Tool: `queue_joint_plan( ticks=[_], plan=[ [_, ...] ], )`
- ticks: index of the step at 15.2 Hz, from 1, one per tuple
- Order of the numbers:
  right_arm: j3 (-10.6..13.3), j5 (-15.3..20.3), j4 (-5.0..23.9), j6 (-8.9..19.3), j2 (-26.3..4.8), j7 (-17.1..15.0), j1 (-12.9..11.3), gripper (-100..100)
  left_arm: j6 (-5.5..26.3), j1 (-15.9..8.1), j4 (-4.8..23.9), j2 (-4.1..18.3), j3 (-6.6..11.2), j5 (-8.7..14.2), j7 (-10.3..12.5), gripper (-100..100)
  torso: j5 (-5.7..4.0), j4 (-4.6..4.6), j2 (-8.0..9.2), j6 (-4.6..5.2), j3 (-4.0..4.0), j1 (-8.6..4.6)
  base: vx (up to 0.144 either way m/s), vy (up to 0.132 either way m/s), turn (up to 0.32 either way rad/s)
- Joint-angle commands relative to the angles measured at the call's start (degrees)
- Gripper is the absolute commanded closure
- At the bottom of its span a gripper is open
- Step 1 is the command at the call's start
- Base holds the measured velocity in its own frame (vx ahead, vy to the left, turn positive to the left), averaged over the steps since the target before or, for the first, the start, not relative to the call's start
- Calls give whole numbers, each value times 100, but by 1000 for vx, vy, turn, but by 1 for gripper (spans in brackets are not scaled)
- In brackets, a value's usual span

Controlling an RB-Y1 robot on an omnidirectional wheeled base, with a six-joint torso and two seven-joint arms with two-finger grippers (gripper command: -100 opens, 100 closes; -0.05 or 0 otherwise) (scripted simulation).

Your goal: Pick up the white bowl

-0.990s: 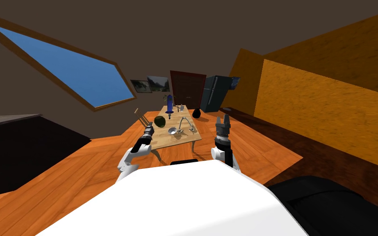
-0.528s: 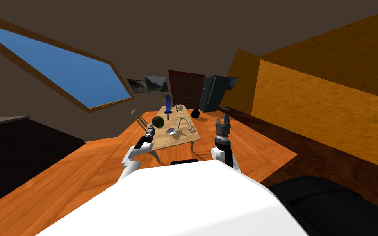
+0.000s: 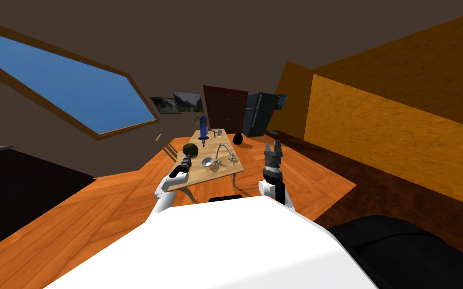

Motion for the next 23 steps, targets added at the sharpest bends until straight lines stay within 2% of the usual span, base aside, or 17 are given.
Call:
queue_joint_plan(
  ticks=[1,2,3,4,6,7,8,9,11,12,14,16,17,18,19,22,23],
  plan=[
    [0,0,0,0,0,0,0,0,211,-50,68,-19,13,-16,13,-100,0,0,0,0,0,0,12,-14,-29],
    [0,0,0,0,0,0,0,0,391,-199,281,-42,48,-40,47,-100,0,0,2,-1,1,2,15,-19,-57],
    [0,0,0,0,0,0,0,0,489,-199,281,-42,48,-40,47,-100,0,0,1,0,1,1,16,-21,-64],
    [0,0,0,0,0,0,0,0,637,-345,450,-66,82,-64,80,-100,0,0,1,0,1,2,14,-24,-69],
    [0,0,0,0,0,0,0,0,762,-345,488,-66,82,-64,80,-100,0,0,1,0,0,0,13,-18,-45],
    [0,0,0,0,0,0,0,0,970,-486,691,-92,115,-87,112,-100,0,0,2,-2,1,3,15,-16,-46],
    [0,0,0,0,0,0,0,0,1026,-486,691,-92,115,-87,112,-100,1,0,2,-1,1,3,15,-18,-58],
    [0,0,0,0,0,0,0,0,1164,-623,886,-119,147,-109,143,-100,1,0,1,0,1,3,18,-19,-80],
    [0,0,0,0,0,0,0,0,1282,-623,886,-119,147,-109,143,-100,0,0,1,0,0,1,13,-16,-44],
    [0,0,0,0,0,0,0,0,1466,-755,1075,-148,178,-130,174,-100,0,0,2,-2,1,2,11,-16,-42],
    [0,0,0,0,0,0,0,0,1675,-881,1256,-176,208,-151,202,-100,0,1,3,-1,2,2,12,-19,-68],
    [0,0,0,0,0,0,0,0,1762,-881,1256,-176,208,-151,202,-100,0,0,2,-1,1,0,14,-18,-34],
    [0,0,0,0,0,0,0,0,1961,-1001,1427,-206,236,-170,230,-100,0,1,3,-2,2,2,11,-12,-35],
    [0,0,0,0,0,0,0,0,1984,-1001,1427,-206,236,-170,230,-100,1,1,4,-1,2,3,12,-12,-50],
    [0,0,0,0,0,0,0,0,2172,-1113,1588,-235,262,-189,256,-100,1,1,4,-1,2,4,15,-17,-66],
    [0,0,0,0,0,0,0,0,2387,-1218,1739,-263,286,-206,280,-100,0,1,3,-1,2,1,14,-17,-49],
    [0,0,0,0,0,0,0,0,2565,-1314,1877,-290,309,-222,302,-100,0,1,3,-1,2,2,15,-16,-52]
  ],
)
